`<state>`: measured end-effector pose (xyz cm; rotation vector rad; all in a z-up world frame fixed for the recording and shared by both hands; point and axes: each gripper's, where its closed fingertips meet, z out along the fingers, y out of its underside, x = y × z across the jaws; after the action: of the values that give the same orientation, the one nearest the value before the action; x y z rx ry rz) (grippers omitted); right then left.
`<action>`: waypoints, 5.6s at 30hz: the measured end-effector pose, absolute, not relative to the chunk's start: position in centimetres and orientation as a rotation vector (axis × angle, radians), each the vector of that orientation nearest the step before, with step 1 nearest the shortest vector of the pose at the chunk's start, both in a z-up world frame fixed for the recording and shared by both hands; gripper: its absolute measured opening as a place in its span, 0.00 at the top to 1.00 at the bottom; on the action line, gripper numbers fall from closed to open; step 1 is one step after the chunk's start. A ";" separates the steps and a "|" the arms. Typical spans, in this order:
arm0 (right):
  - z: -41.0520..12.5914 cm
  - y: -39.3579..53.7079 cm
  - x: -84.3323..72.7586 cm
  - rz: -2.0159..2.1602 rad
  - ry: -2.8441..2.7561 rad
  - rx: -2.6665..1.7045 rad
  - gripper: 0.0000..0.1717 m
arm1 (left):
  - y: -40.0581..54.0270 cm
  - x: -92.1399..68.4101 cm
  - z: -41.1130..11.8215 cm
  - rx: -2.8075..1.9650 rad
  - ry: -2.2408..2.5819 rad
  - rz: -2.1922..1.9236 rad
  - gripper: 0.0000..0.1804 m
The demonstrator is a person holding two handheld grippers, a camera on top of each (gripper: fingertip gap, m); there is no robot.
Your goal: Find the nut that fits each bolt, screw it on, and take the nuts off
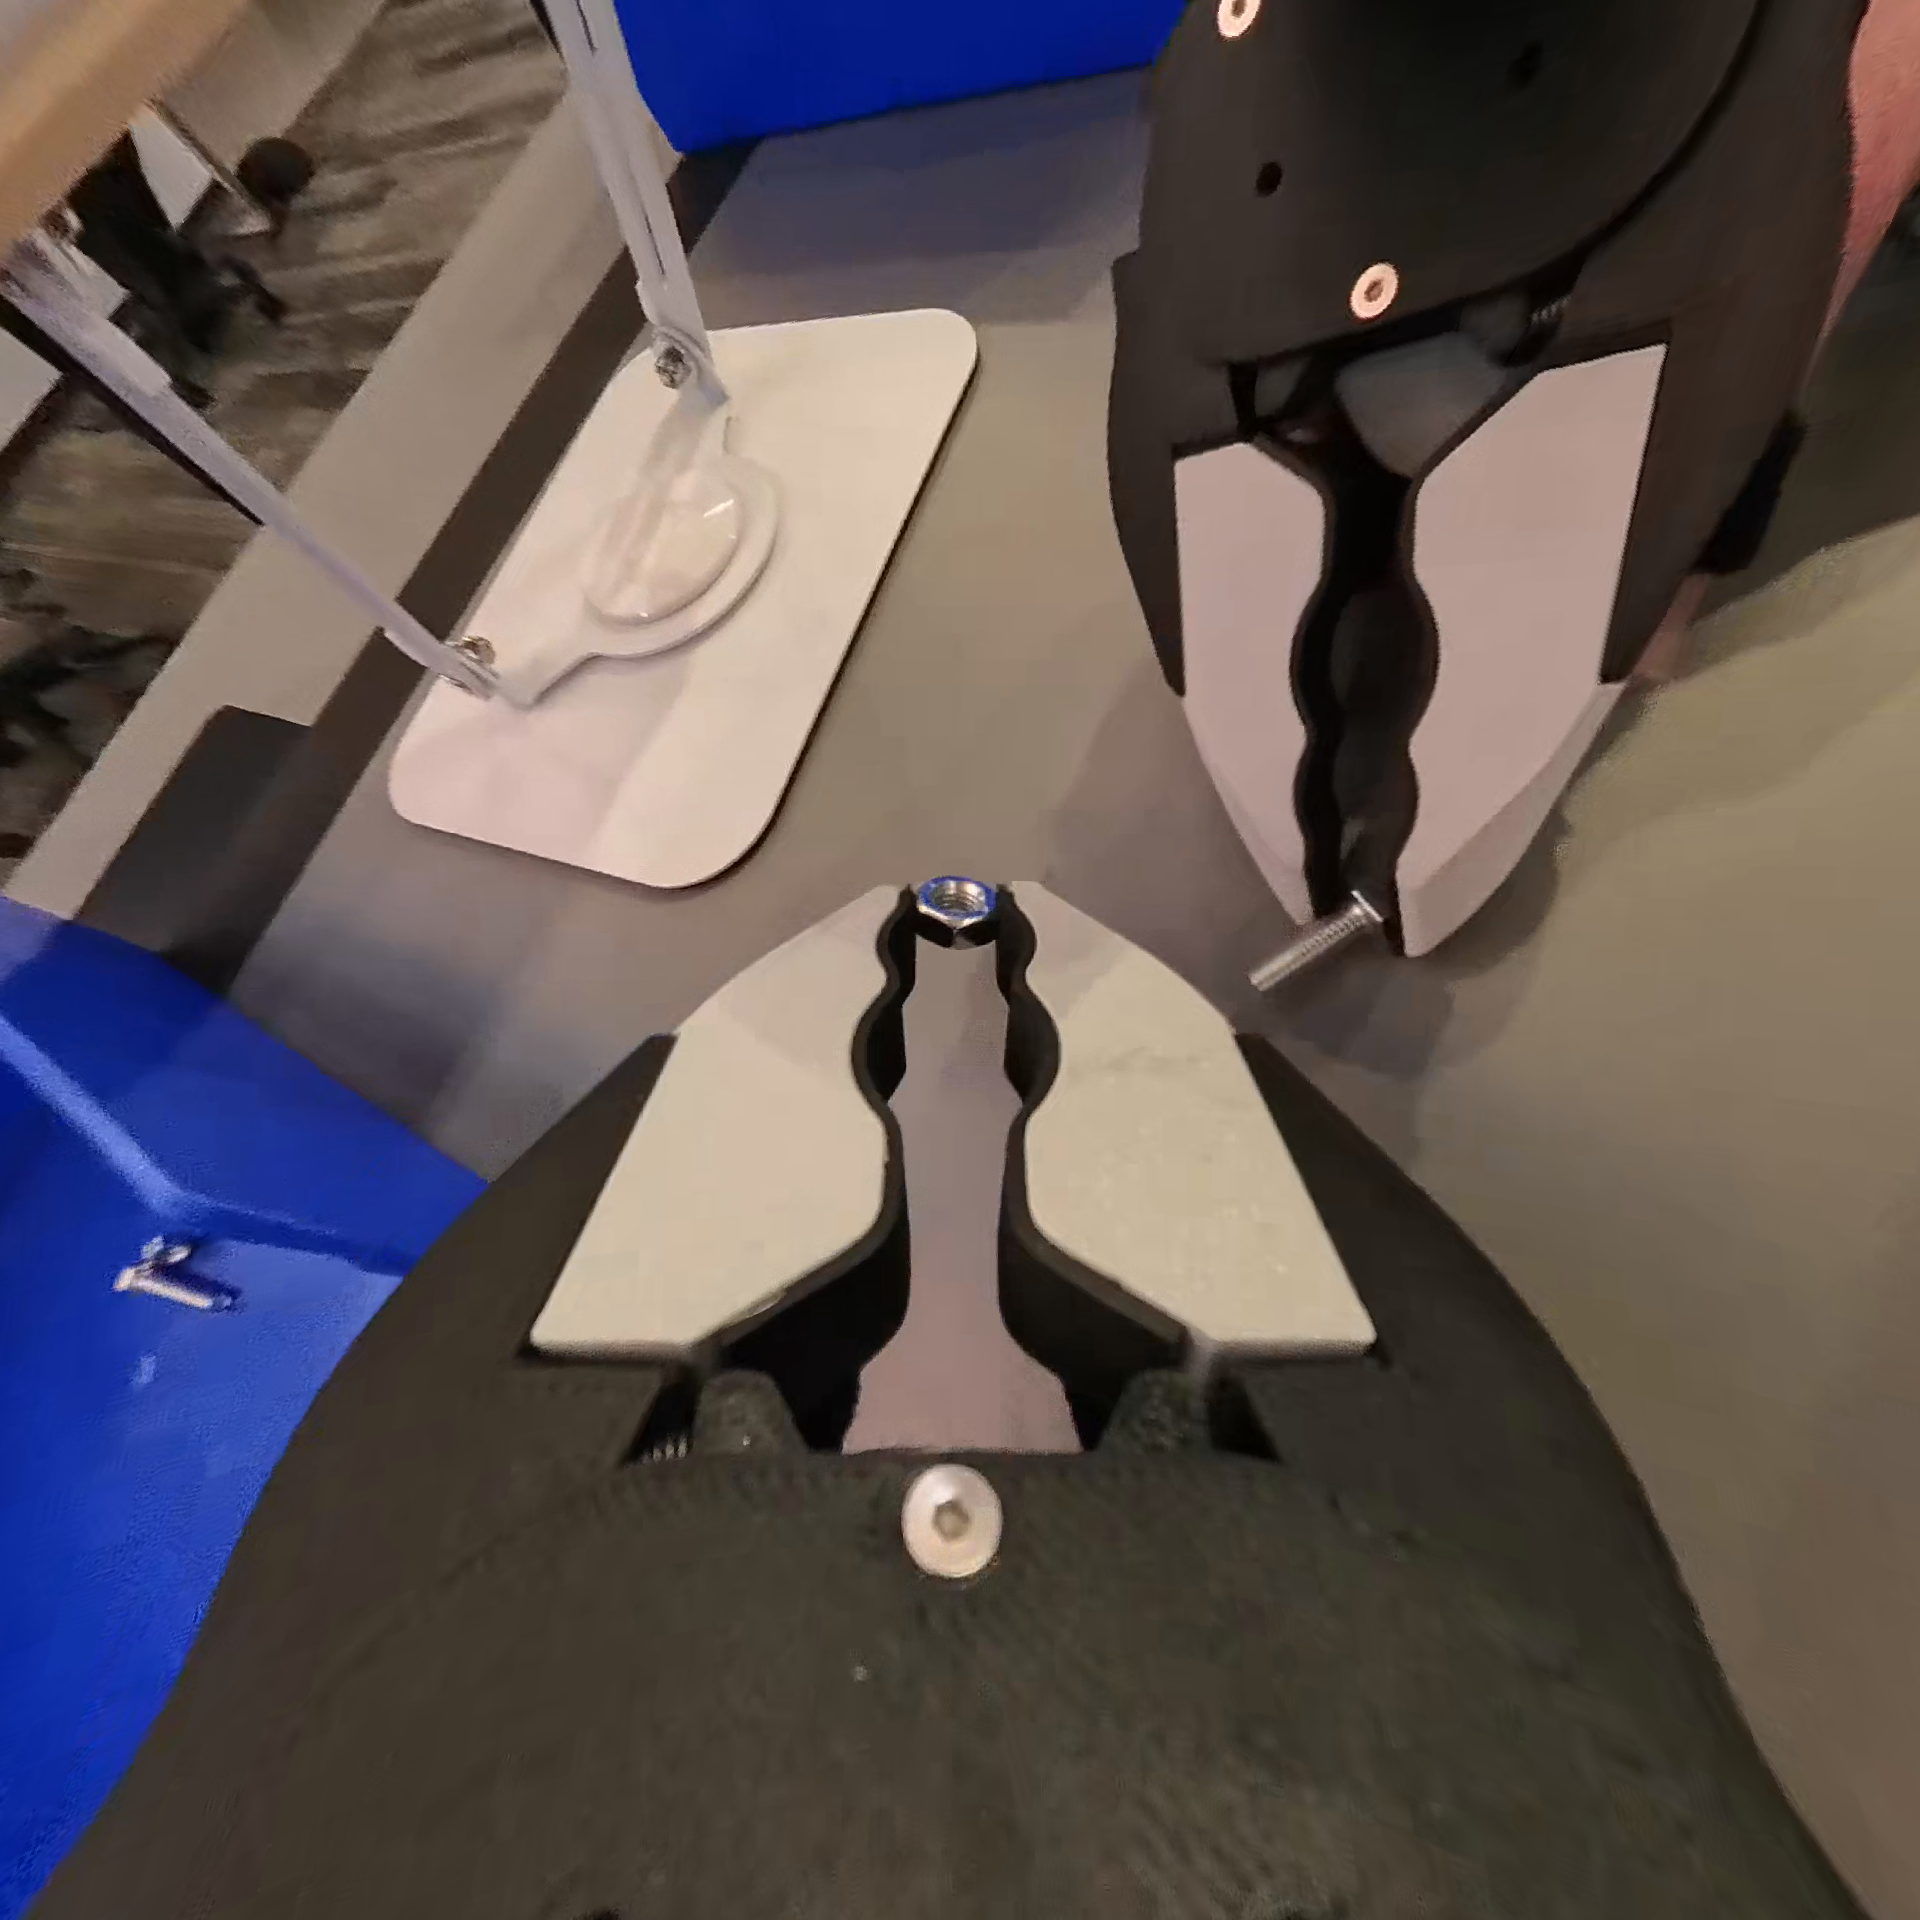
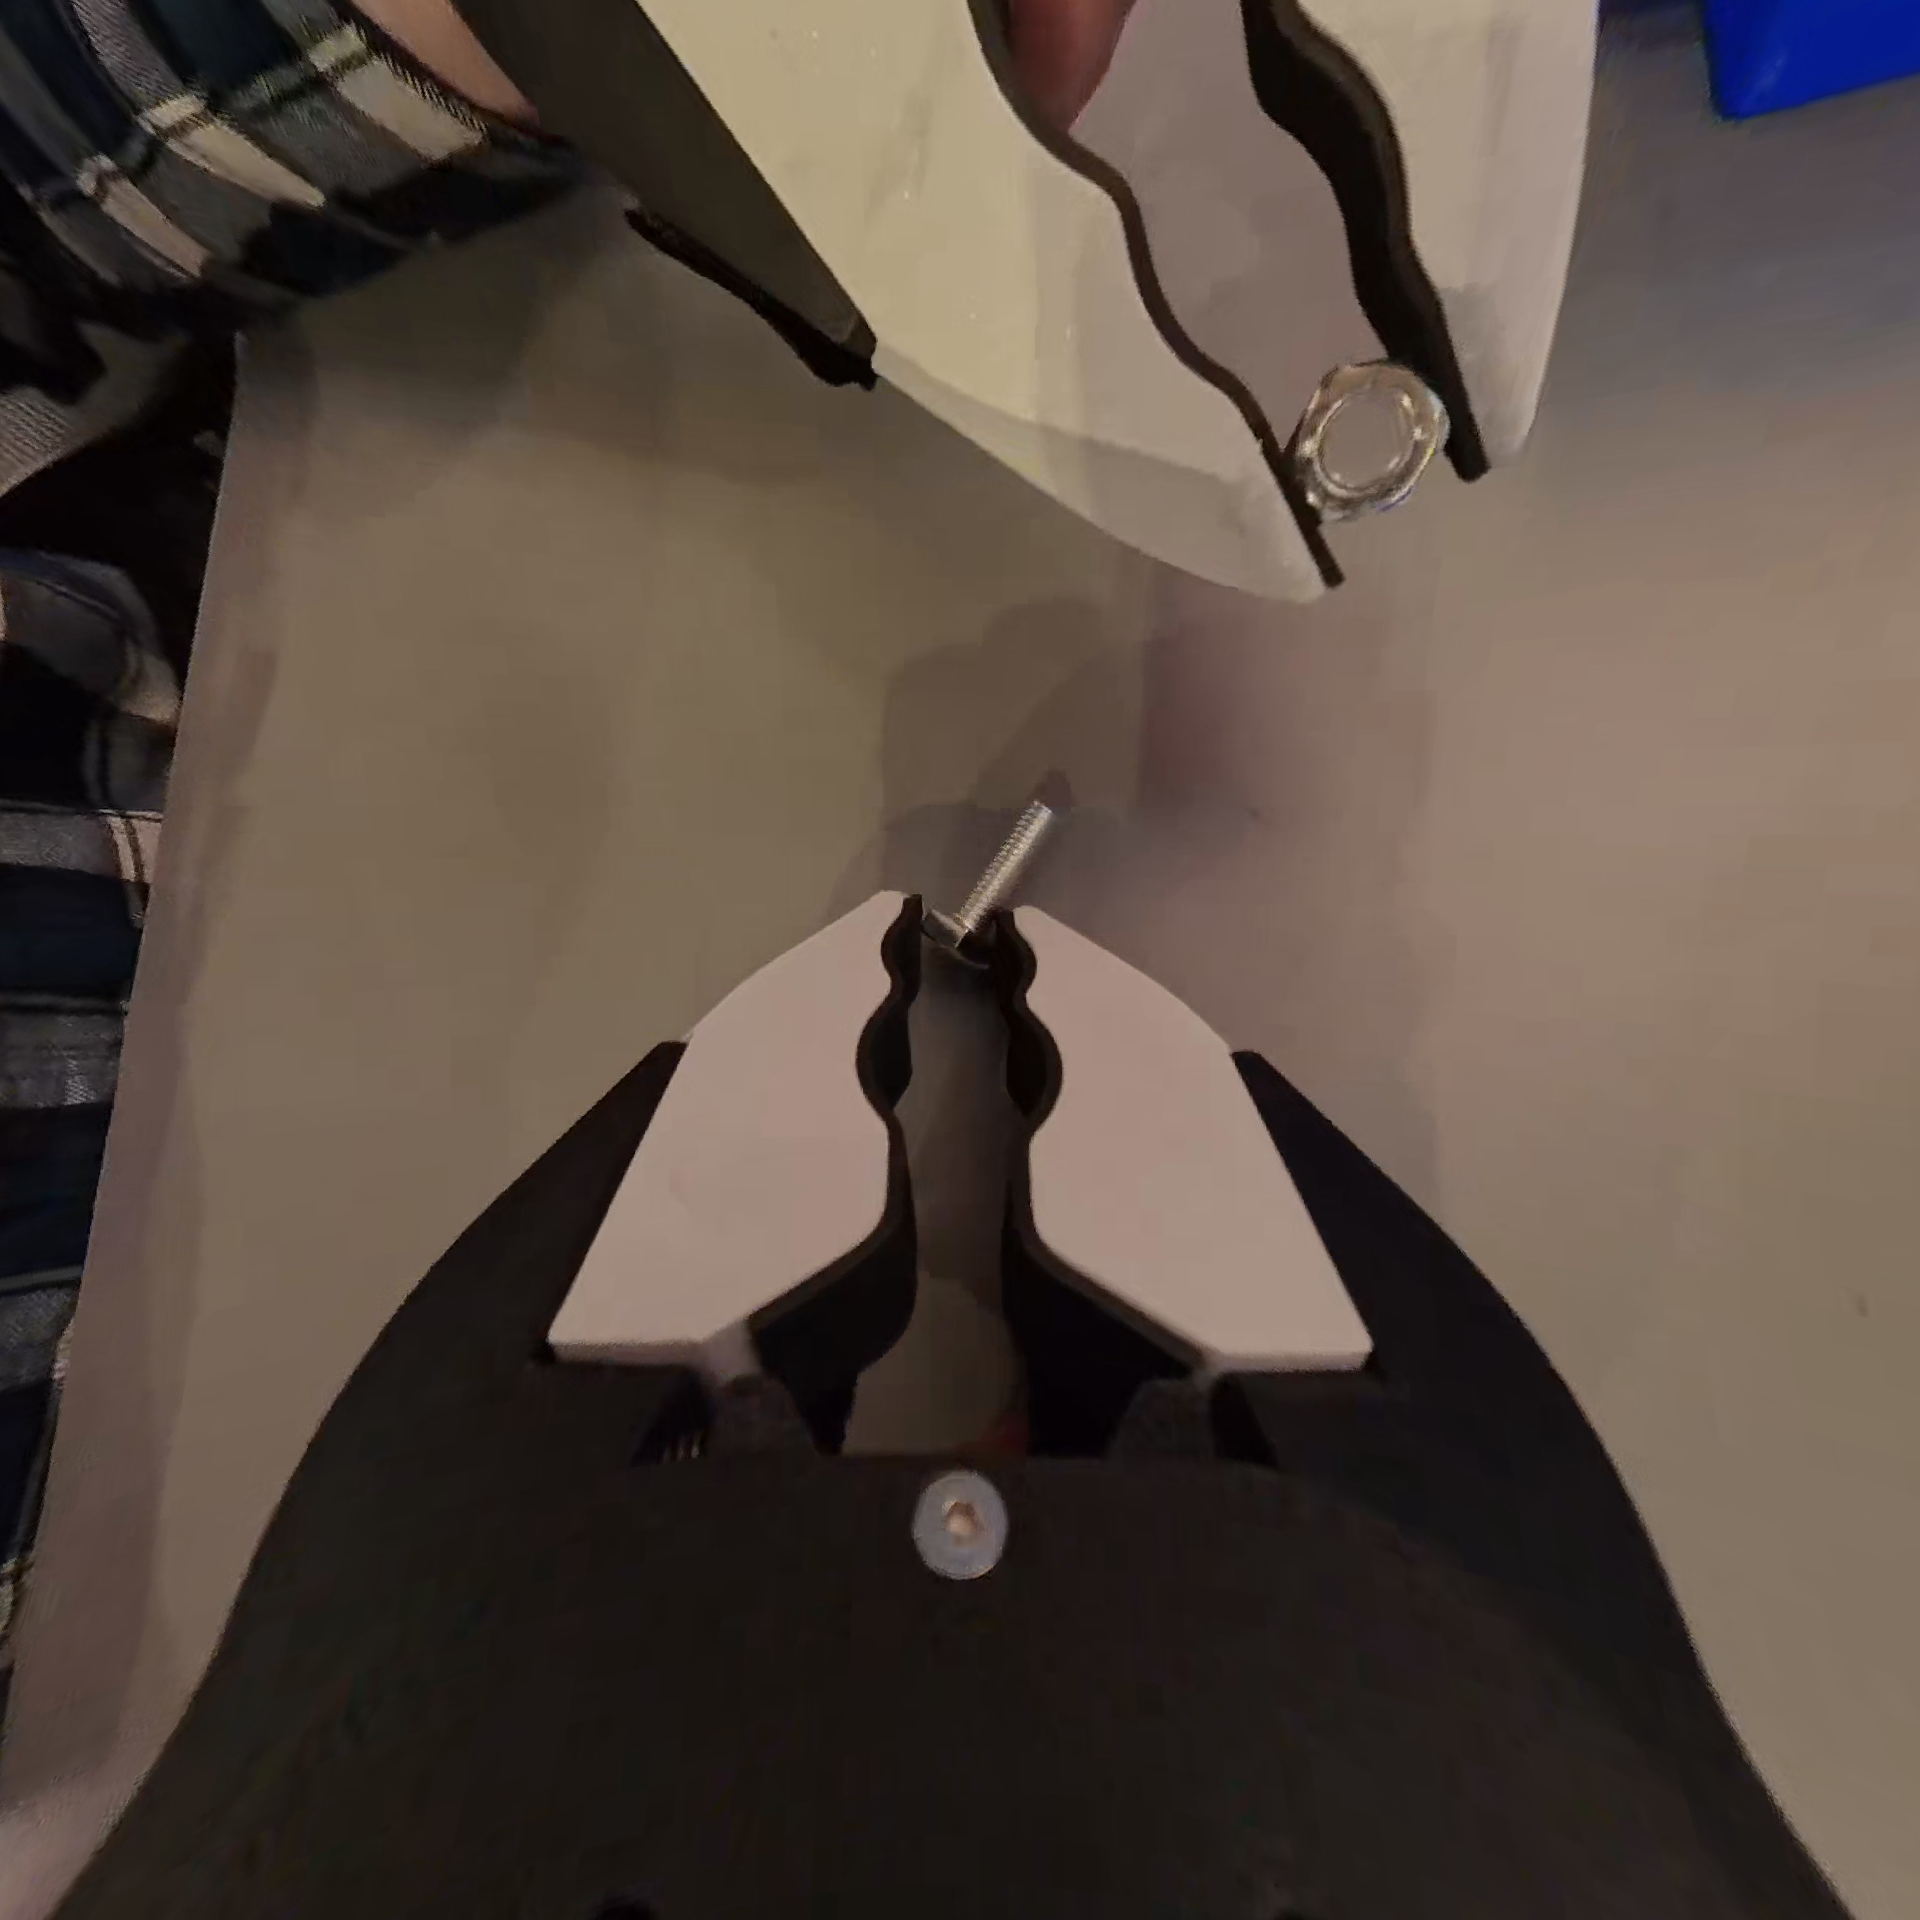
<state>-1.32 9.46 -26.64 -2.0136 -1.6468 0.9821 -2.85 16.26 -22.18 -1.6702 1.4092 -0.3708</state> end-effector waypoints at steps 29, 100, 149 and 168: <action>-16.5 13.2 -1.6 1.983 -0.939 -1.619 0.95 | 14.5 0.5 -17.3 -1.229 1.363 -0.323 0.92; -18.5 11.9 -1.1 1.891 -1.223 -1.795 0.92 | 12.4 0.1 -19.1 -1.296 1.437 -0.063 0.83; -14.2 10.8 -0.1 1.524 -1.438 -1.223 0.85 | 10.4 0.0 -16.1 -1.531 1.183 -1.139 0.92; -26.4 11.5 0.9 0.640 -1.412 -1.997 0.83 | 13.0 -3.9 -18.9 -1.647 1.151 -0.885 0.92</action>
<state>0.92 11.48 -26.44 -1.9971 -1.4117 0.6403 -3.86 13.04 -18.86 -1.6467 1.1506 -0.8852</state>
